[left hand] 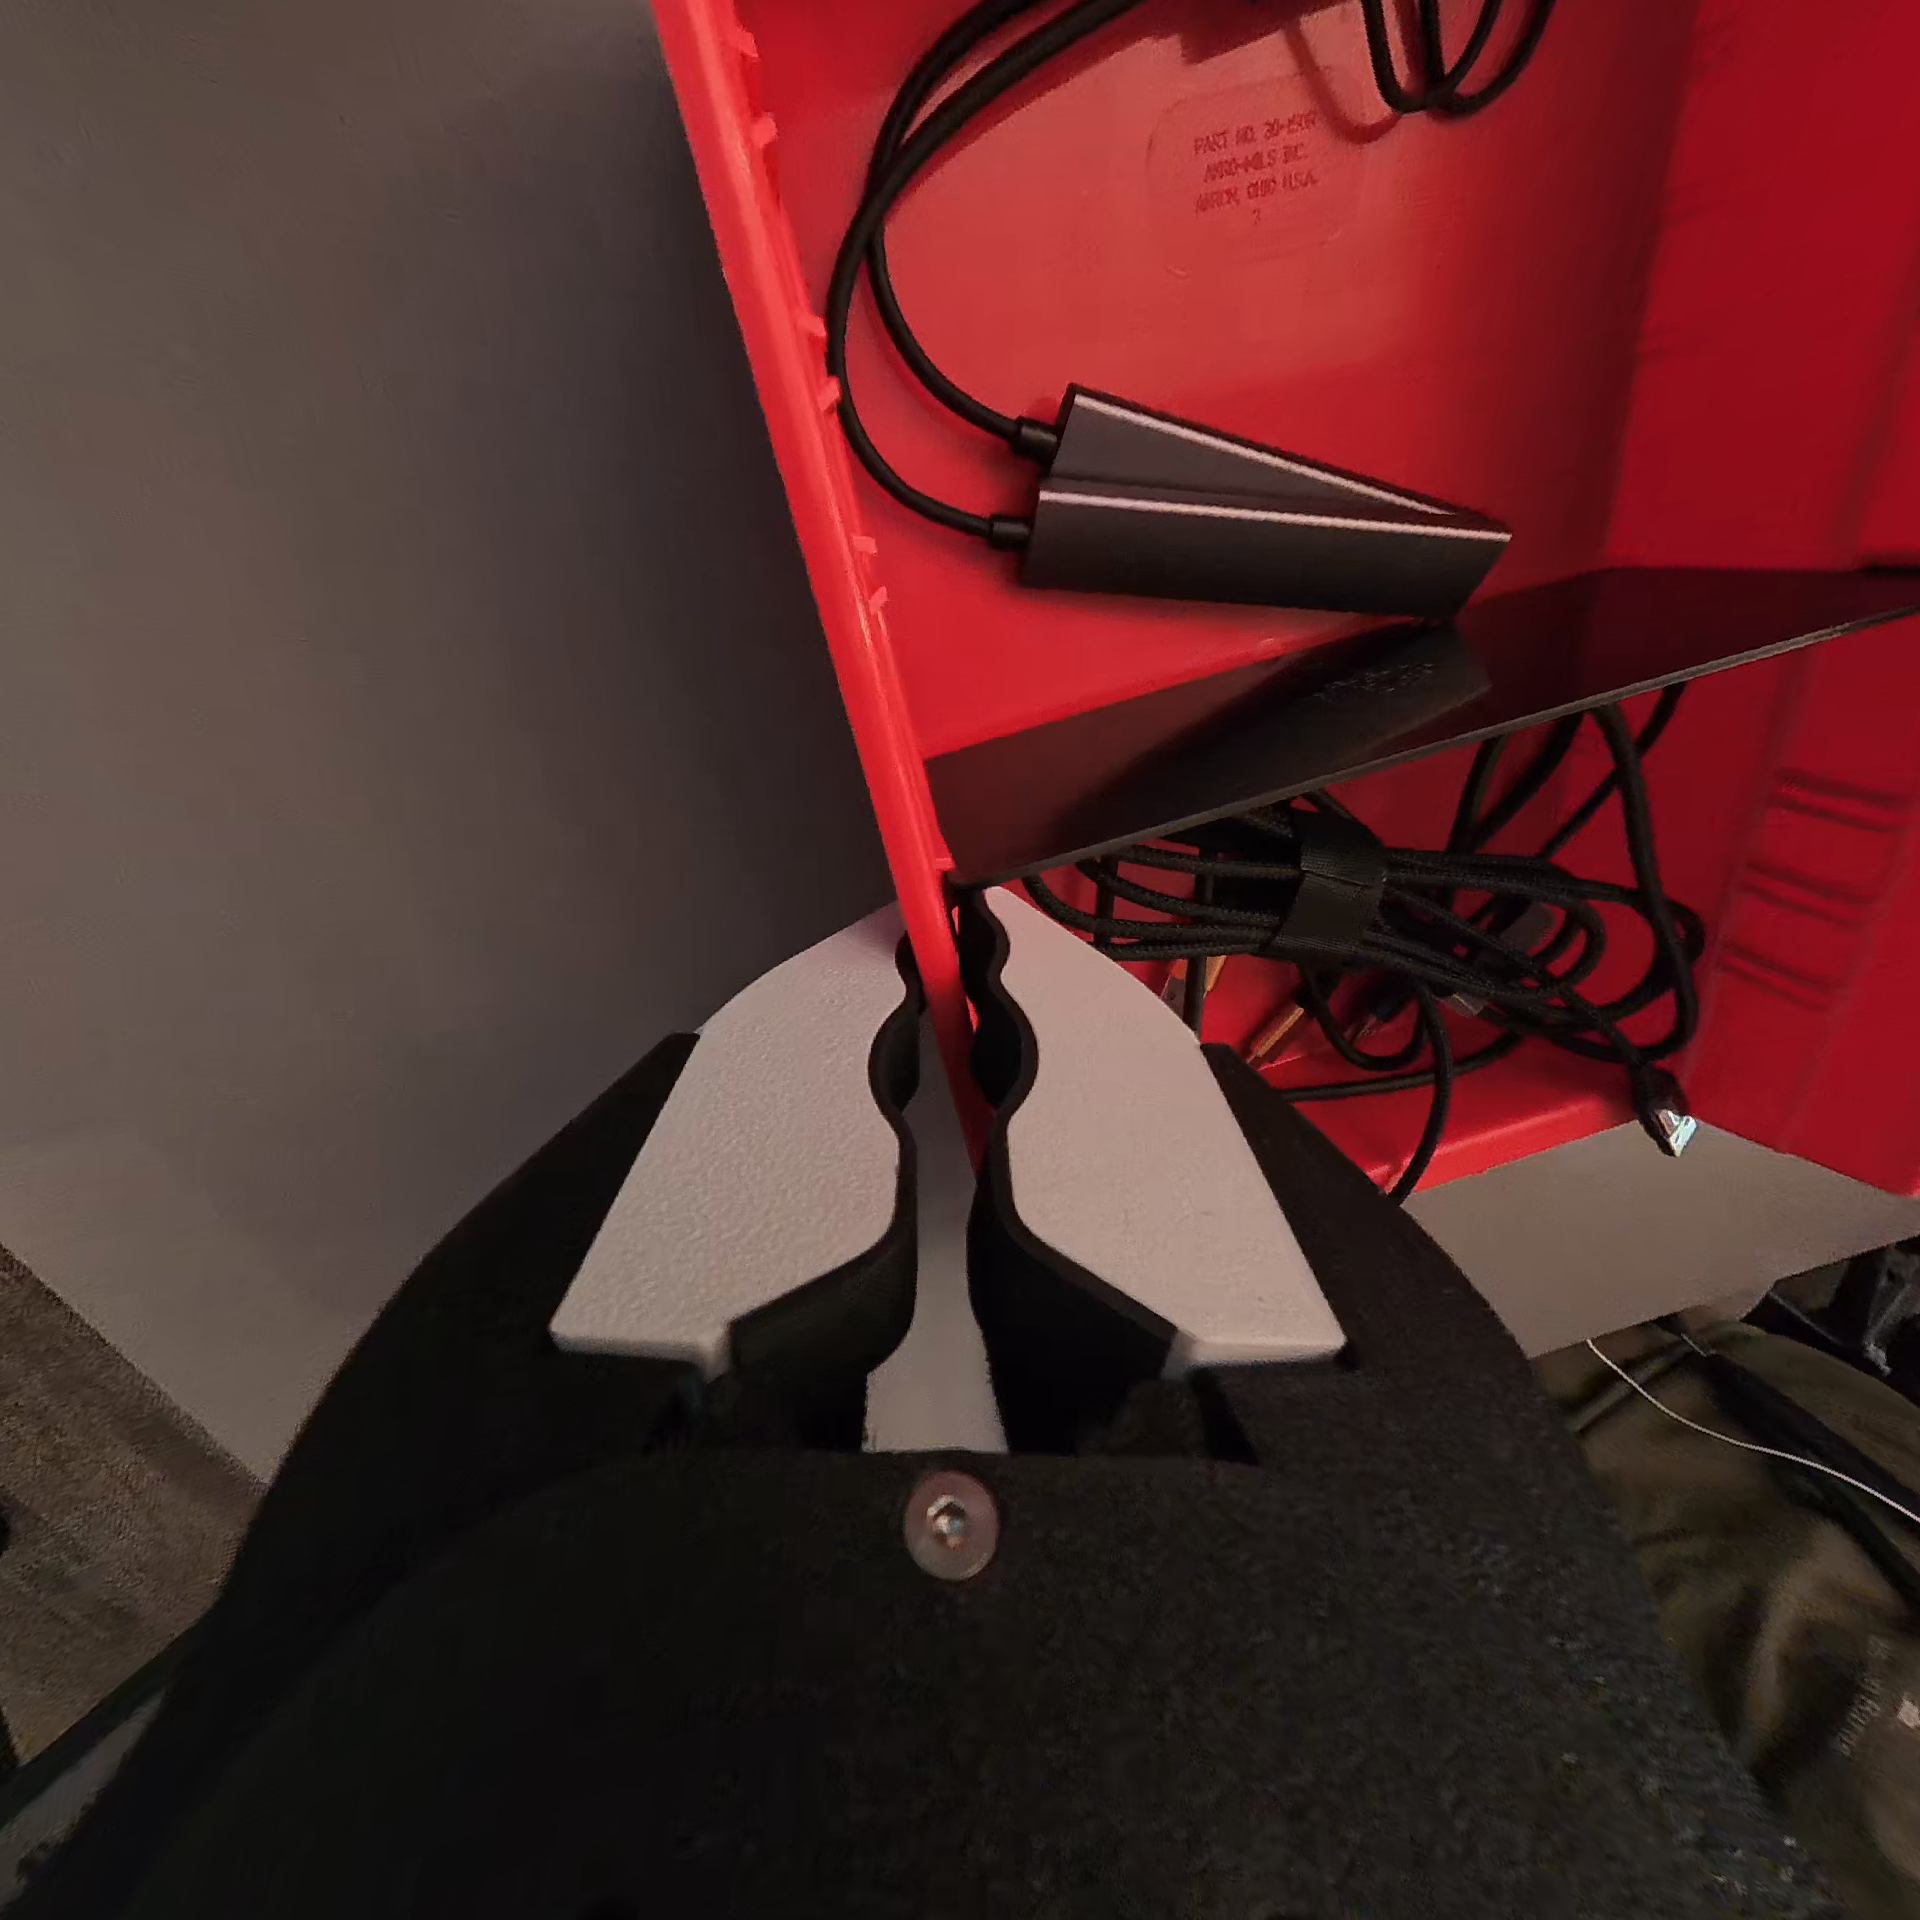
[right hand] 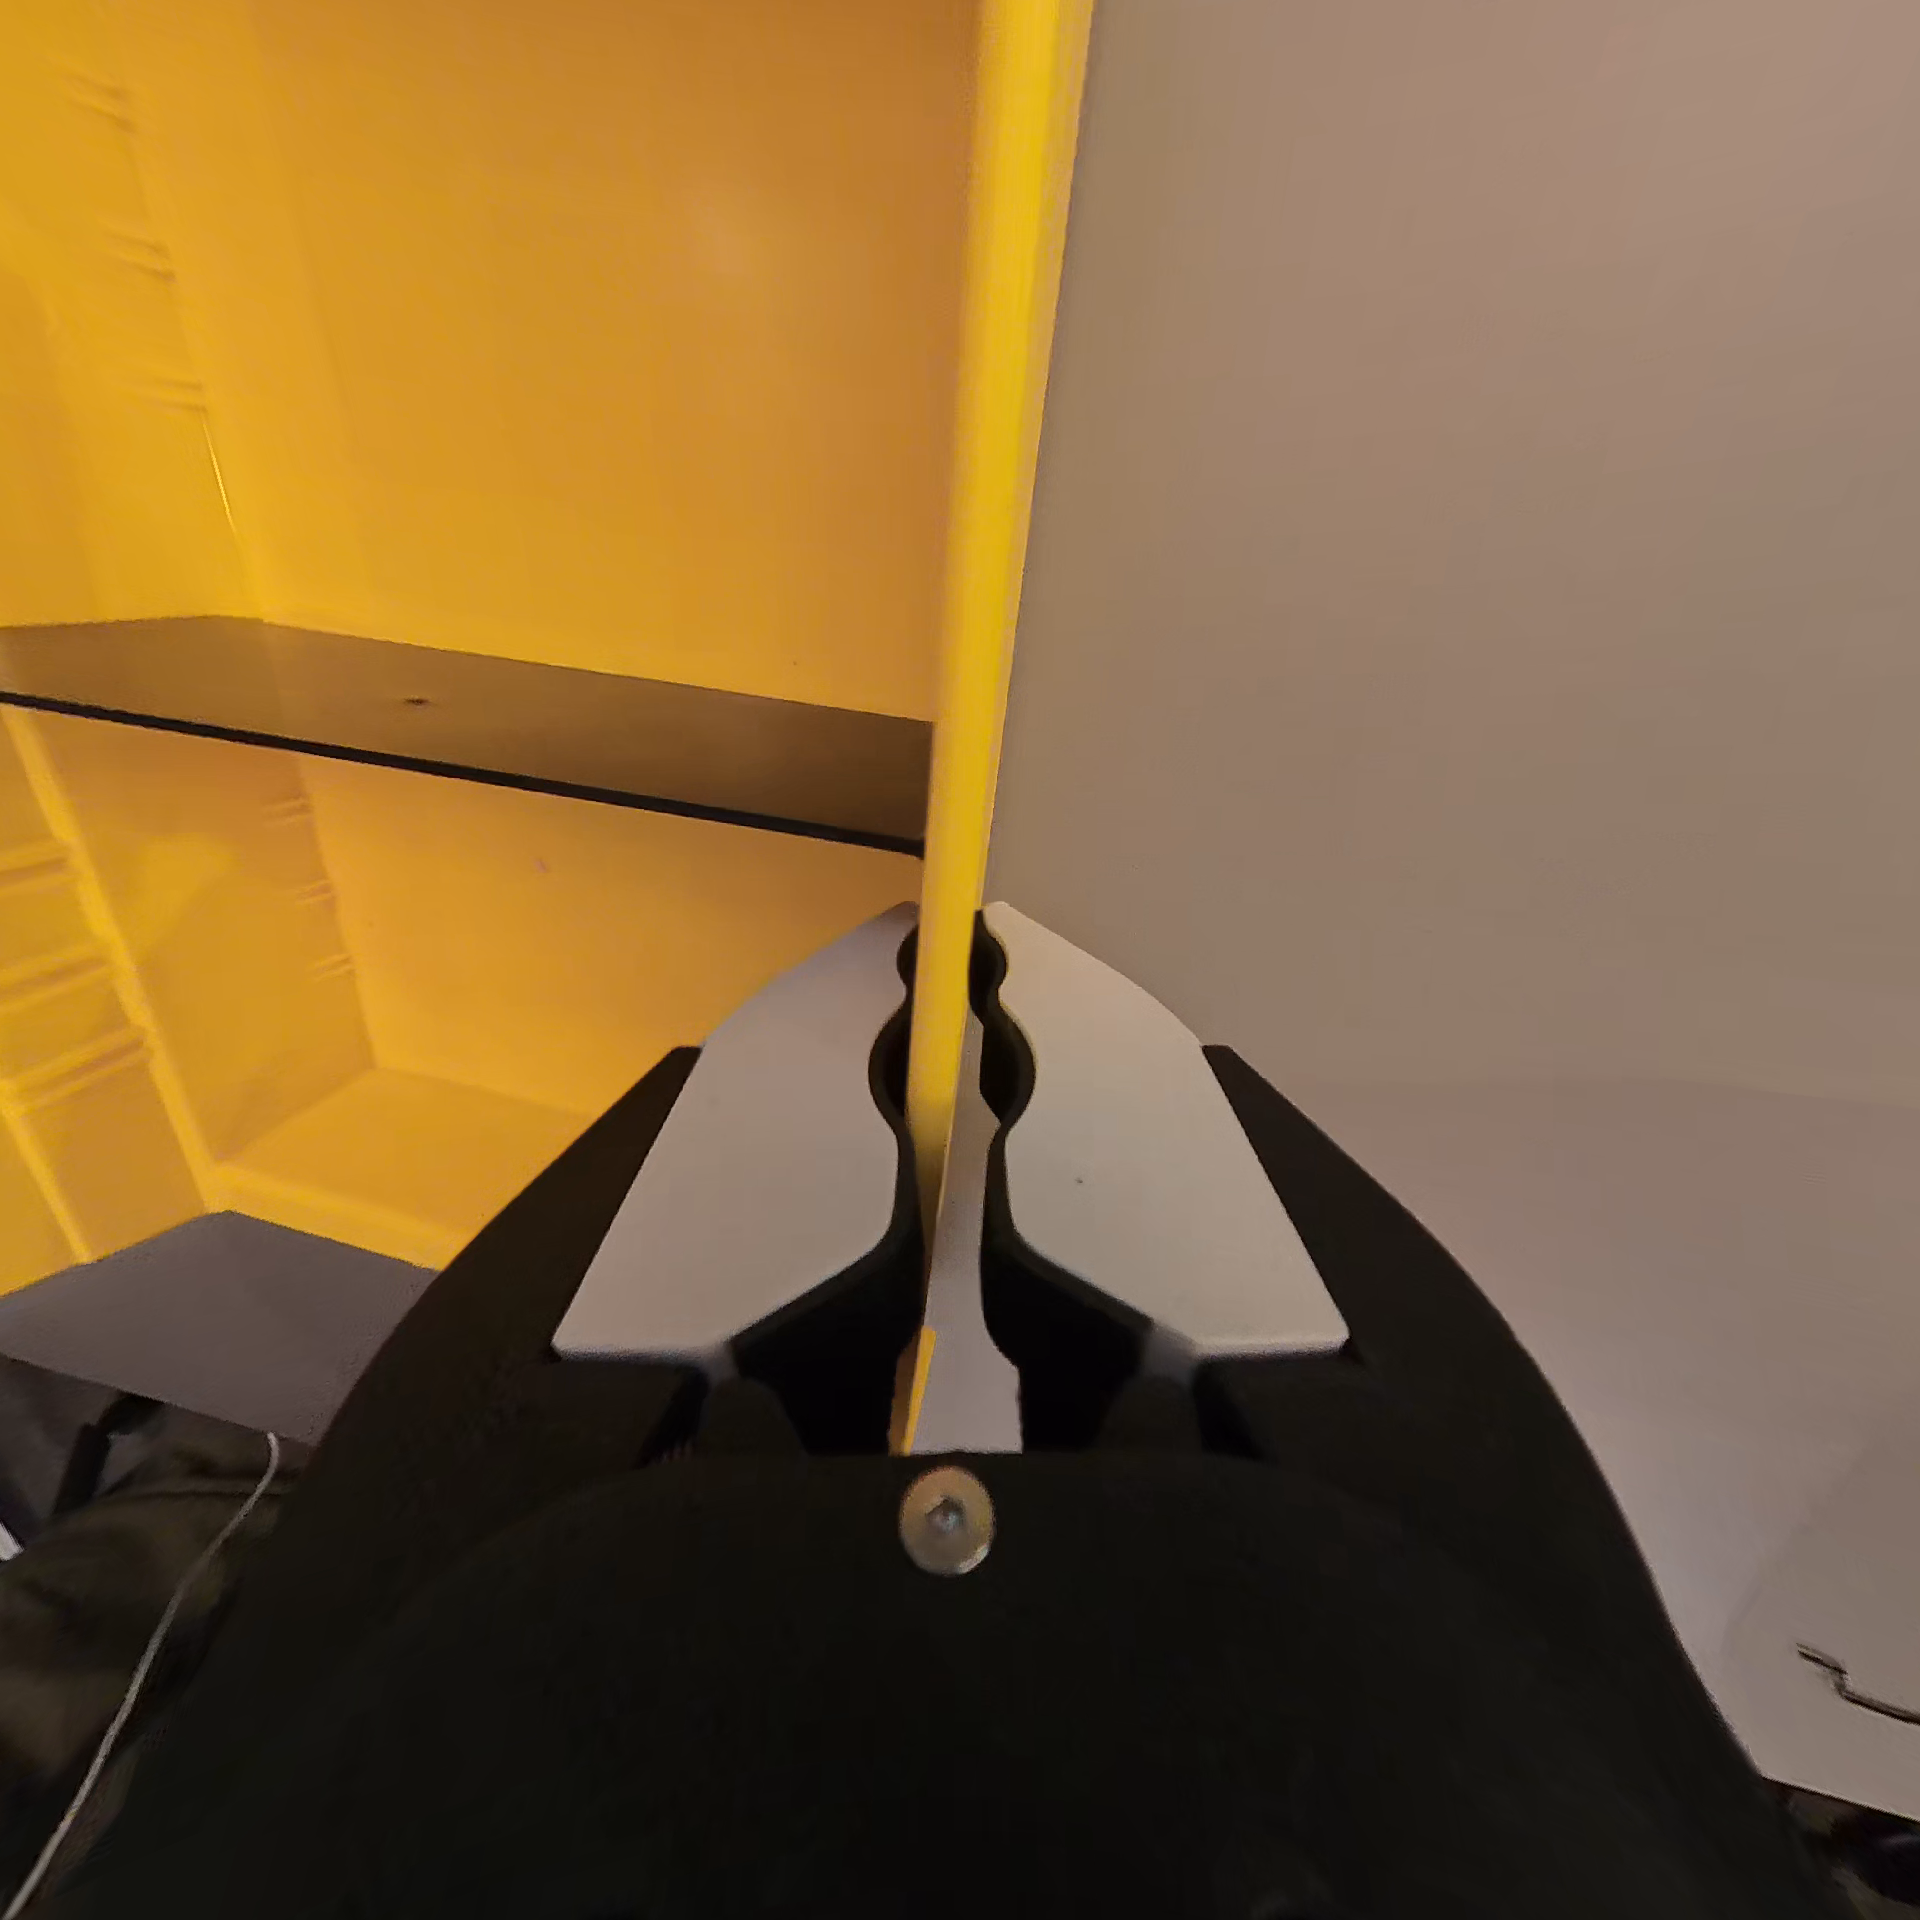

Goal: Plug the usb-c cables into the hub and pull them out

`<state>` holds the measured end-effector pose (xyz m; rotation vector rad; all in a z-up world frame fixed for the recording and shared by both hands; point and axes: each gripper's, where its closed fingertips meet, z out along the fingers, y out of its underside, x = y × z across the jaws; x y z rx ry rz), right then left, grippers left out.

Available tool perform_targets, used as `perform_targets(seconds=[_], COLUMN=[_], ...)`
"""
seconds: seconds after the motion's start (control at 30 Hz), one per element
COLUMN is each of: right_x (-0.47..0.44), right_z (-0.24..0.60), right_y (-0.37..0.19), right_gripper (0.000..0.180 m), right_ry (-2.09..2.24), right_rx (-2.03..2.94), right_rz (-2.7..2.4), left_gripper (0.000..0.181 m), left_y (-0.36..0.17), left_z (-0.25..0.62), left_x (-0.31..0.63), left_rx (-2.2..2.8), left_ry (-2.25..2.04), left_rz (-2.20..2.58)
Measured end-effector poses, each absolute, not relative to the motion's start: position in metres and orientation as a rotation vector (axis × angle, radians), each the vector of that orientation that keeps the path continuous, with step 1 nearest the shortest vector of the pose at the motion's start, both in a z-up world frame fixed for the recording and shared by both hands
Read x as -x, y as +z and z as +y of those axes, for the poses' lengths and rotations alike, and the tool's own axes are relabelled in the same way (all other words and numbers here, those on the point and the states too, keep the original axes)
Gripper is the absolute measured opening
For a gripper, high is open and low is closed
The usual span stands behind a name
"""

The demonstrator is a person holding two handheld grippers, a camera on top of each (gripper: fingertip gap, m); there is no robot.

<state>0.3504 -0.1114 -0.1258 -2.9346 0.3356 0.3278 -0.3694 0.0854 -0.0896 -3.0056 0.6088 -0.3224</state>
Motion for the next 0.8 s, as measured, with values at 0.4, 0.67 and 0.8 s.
perform_targets(seconds=[0.4,0.67,0.8], right_x=[-0.3502,-0.3515,-0.3546], right_z=[-0.1165,-0.1155,-0.1121], right_y=[-0.1261,-0.1262,-0.1263], right_gripper=[0.007,0.007,0.007], right_ry=[0.306,0.287,0.270], right_rx=[2.952,2.954,2.944], right_rz=[0.196,0.157,0.152], left_gripper=[0.004,0.004,0.004], left_y=[-0.0896,-0.0898,-0.0898], left_z=[0.0889,0.0900,0.0902], left_x=[0.3720,0.3732,0.3733], left_rx=[2.998,2.992,2.983], left_ry=[-0.272,-0.224,-0.224], left_rz=[0.641,0.652,0.649])
